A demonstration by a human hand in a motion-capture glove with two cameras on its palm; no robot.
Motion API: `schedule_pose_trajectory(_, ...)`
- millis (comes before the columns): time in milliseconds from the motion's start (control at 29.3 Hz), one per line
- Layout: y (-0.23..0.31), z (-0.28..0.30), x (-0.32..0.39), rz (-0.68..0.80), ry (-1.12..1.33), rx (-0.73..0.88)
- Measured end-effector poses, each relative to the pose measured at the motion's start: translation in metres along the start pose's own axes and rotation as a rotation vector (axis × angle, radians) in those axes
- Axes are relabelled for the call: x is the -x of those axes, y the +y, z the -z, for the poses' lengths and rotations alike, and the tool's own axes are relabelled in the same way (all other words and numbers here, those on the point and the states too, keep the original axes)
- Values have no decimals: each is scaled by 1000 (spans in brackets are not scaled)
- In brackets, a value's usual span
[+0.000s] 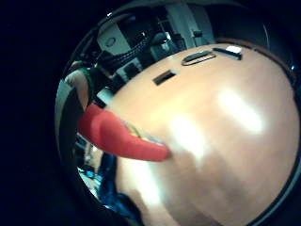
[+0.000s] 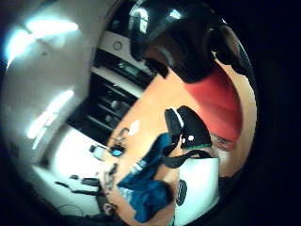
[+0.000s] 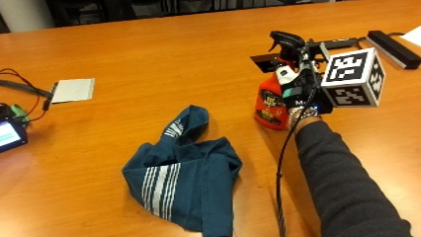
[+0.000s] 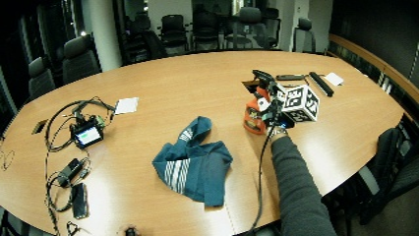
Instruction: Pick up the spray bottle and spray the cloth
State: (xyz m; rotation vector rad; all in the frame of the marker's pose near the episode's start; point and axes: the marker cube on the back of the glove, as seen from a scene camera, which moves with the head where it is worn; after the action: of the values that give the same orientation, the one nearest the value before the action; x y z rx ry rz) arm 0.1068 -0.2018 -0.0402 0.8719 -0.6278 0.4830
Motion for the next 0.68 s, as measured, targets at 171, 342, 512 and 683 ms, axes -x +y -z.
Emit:
schedule_pose_trajectory(171,3,-17,6,-98,-218,-30)
schedule_pose_trajectory(342,10,-23,10,-83,-220,-145)
schedule_pose_trajectory(512,7,-19,17,31,-84,-340)
schedule_pose_trajectory(683,1,-10,31,143,-11,-444)
